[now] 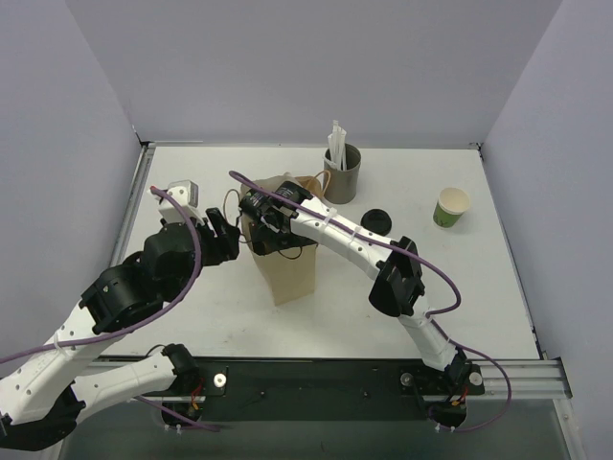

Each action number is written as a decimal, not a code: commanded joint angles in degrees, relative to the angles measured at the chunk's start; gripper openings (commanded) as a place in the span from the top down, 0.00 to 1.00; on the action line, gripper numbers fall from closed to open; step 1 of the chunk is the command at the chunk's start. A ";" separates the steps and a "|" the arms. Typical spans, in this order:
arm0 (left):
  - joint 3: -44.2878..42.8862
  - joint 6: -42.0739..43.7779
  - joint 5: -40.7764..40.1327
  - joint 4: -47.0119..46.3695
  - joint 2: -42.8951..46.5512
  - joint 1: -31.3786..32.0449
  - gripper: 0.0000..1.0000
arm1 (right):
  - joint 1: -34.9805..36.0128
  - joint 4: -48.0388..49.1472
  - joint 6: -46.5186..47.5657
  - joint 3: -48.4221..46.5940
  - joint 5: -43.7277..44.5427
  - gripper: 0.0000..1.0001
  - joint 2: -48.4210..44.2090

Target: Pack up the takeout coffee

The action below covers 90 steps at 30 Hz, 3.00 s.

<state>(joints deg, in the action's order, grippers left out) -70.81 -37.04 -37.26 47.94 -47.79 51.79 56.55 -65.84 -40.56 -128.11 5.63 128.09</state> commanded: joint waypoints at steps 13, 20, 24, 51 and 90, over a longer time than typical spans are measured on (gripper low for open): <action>-1.26 2.75 -0.45 -7.60 -1.07 -3.62 0.36 | -0.22 -5.52 -3.74 -3.46 0.26 0.00 -2.32; -1.35 5.31 1.92 -11.11 -3.62 -7.13 0.53 | -0.39 -5.52 -4.27 -3.46 0.79 0.00 -2.85; -1.18 6.54 4.29 -11.99 -4.33 -9.42 0.63 | -0.39 -5.52 -4.53 -3.28 0.70 0.00 -3.20; -1.97 7.77 8.34 -18.50 -7.14 -12.41 0.61 | -0.66 -4.64 -4.80 -2.23 -0.09 0.00 -3.90; -0.12 10.32 11.24 -18.24 -5.82 -12.94 1.00 | -0.04 -4.73 -8.22 -6.36 3.86 0.00 -14.27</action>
<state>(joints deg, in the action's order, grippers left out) -70.96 -27.77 -26.09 32.25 -54.43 39.20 55.99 -67.94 -48.03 -132.57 6.87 117.64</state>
